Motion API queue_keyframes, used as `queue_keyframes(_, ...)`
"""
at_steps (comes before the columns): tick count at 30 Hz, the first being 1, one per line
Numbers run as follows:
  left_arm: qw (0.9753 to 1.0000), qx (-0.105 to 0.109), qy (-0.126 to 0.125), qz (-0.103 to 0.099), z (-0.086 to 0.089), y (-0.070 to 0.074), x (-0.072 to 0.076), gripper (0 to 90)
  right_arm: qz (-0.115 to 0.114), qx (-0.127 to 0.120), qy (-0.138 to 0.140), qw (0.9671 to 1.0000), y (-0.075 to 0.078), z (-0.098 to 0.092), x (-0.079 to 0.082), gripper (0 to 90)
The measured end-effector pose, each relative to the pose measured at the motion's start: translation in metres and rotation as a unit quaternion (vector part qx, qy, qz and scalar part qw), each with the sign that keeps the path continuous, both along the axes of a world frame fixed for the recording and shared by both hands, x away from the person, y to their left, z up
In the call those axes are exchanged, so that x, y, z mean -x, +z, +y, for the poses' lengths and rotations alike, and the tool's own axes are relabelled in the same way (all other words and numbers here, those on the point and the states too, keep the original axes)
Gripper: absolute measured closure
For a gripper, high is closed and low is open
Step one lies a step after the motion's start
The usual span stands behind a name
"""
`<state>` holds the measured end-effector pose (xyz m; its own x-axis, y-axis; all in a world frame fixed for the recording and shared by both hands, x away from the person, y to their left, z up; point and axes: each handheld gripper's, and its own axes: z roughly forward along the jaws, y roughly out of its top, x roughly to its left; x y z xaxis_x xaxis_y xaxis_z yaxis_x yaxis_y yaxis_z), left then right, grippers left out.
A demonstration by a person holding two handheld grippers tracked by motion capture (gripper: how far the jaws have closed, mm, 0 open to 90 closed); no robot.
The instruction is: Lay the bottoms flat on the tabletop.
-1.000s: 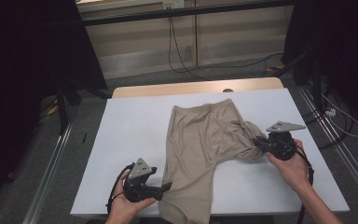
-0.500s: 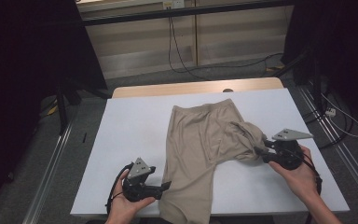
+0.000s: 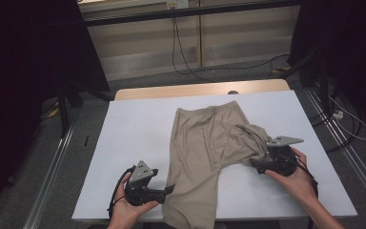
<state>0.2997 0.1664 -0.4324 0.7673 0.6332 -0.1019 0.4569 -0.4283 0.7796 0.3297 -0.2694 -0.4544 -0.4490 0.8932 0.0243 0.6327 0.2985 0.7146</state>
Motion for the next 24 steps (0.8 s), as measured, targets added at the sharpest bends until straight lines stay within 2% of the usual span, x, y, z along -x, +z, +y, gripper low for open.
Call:
queue_keyframes(3,1.0000,0.000,-0.003,-0.003,0.000,0.001,0.002,18.4,0.008,0.028,0.001,0.9996,-0.006,0.007,-0.008,16.4)
queue_keyframes(4,1.0000,0.002,-0.005,-0.005,0.000,0.001,0.002,18.4,0.008,0.024,-0.003,0.9997,-0.007,0.008,-0.010,17.5)
queue_keyframes(5,1.0000,0.002,-0.005,-0.004,0.000,0.001,0.003,18.4,0.008,0.023,-0.005,0.9997,-0.007,0.007,-0.011,23.5)
queue_keyframes(8,1.0000,0.001,-0.004,-0.001,0.000,0.001,0.002,18.4,0.006,0.016,-0.019,0.9997,-0.003,0.000,-0.010,62.3)
queue_keyframes(10,1.0000,0.001,-0.004,-0.001,-0.001,0.001,0.001,18.4,0.009,0.013,-0.027,0.9995,-0.002,-0.004,-0.010,72.3)
queue_keyframes(14,1.0000,0.003,-0.002,-0.004,0.001,0.001,0.002,18.4,0.025,-0.005,-0.001,0.9997,0.005,-0.005,-0.002,75.8)
queue_keyframes(15,1.0000,0.003,-0.001,-0.003,0.001,0.001,0.002,18.4,0.023,-0.006,0.006,0.9997,0.006,-0.004,0.001,75.8)
queue_keyframes(24,1.0000,0.000,-0.003,-0.002,0.000,0.001,0.001,18.4,0.018,-0.046,0.065,0.9967,0.025,-0.001,0.053,75.8)
